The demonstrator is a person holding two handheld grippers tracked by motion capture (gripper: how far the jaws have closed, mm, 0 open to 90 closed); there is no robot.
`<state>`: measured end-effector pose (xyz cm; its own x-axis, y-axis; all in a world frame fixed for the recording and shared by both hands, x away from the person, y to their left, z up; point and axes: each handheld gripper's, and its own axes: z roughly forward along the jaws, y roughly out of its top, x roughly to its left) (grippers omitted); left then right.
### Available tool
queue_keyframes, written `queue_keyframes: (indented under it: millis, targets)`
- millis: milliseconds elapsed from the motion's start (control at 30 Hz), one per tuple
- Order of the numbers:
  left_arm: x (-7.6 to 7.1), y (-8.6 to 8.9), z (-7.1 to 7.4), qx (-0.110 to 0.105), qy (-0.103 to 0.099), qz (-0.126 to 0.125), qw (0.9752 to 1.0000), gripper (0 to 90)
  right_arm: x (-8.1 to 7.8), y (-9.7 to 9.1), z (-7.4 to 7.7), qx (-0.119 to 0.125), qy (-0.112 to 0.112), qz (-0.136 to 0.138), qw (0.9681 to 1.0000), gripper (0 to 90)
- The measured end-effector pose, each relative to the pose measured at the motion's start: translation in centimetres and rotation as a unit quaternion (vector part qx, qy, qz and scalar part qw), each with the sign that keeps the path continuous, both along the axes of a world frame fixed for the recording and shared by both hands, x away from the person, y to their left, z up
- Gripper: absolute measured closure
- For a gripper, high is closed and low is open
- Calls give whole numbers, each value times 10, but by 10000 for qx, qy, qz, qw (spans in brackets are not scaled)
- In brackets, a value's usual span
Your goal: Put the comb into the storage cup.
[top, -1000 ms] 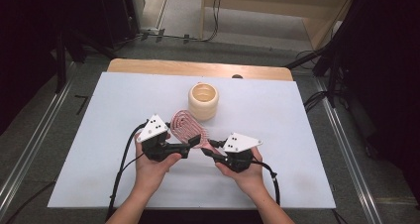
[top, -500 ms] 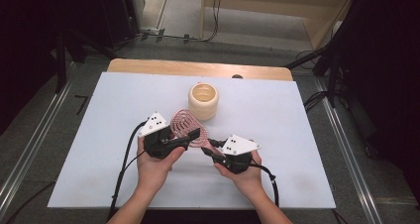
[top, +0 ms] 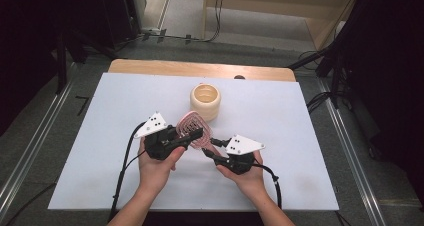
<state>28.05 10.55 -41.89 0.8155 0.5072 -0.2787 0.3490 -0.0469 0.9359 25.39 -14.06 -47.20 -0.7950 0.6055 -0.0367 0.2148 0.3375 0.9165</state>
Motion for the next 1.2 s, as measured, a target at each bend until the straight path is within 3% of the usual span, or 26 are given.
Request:
queue_keyframes:
  millis: [133, 267, 400, 633, 933, 1200]
  targets:
    - [1, 3, 3, 5, -57, 52, 10000, 651, 2, -7, 3, 225, 113, 39, 9997, 373]
    - [2, 5, 4, -3, -88, 37, 10000, 652, 2, -12, 3, 321, 148, 76, 9993, 138]
    - [3, 5, 6, -26, -109, 29, 9999, 652, 2, -18, 3, 504, 190, 46, 9985, 0]
    - [6, 8, 11, -13, -171, 64, 9998, 652, 2, -38, 0, 689, 271, -96, 9972, 0]
    - [10, 7, 14, 11, -195, 122, 9997, 652, -3, -69, -5, 657, 265, -379, 9968, 0]
    - [15, 8, 16, 9, -211, 166, 9996, 652, -9, -88, -8, 652, 217, -470, 9965, 0]
